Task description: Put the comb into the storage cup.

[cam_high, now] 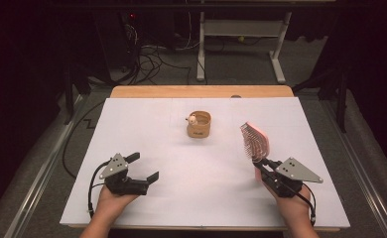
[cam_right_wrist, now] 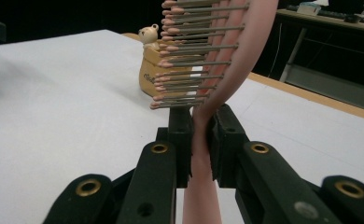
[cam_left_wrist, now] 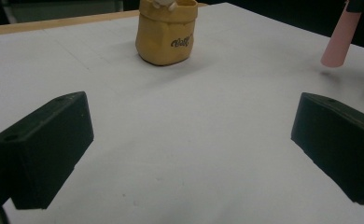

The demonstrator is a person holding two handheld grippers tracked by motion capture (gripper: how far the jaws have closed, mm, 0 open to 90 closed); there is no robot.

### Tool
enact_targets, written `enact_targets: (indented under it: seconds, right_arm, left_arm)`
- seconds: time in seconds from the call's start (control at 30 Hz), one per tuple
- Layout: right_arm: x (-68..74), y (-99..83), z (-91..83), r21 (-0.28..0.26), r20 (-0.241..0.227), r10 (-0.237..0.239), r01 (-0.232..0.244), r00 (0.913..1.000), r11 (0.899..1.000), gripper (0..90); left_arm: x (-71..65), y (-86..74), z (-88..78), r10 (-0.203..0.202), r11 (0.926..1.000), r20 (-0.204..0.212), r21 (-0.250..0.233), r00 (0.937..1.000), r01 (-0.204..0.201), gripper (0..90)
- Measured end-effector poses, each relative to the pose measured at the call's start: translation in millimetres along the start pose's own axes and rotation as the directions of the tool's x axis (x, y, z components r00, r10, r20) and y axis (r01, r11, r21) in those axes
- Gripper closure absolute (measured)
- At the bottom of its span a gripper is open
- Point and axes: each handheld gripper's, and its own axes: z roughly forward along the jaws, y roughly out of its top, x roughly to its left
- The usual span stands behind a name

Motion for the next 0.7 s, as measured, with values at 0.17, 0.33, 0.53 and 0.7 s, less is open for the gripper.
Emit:
enact_targets:
  seconds: [0.17, 0.33, 0.53, 0.7]
  right_arm:
    - [-2.6, -1.5, 1.0, -0.016, -0.015, 0.05, -0.05, 0.9986, 0.999, 81.6]
    - [-5.5, -3.0, 1.8, -0.032, -0.024, 0.095, -0.095, 0.9952, 0.995, 81.5]
    - [-5.6, -3.4, 3.7, -0.04, -0.027, 0.116, -0.117, 0.9929, 0.992, 81.6]
    - [-2.8, -2.2, 7.4, -0.04, -0.021, 0.107, -0.108, 0.994, 0.993, 81.5]
  left_arm:
    - [-0.2, 0.0, -0.4, 0.003, 1.0, -0.003, -0.003, 1.0, -0.003, 0.0]
    - [-0.3, -0.1, -0.1, 0.006, 1.0, -0.002, -0.002, 1.0, -0.006, 0.0]
    - [-0.3, -0.1, 0.2, 0.009, 1.0, -0.01, 0.0, 0.9999, -0.009, 0.0]
    - [0.1, 0.2, 0.0, 0.002, 1.0, -0.009, -0.006, 1.0, -0.002, 0.0]
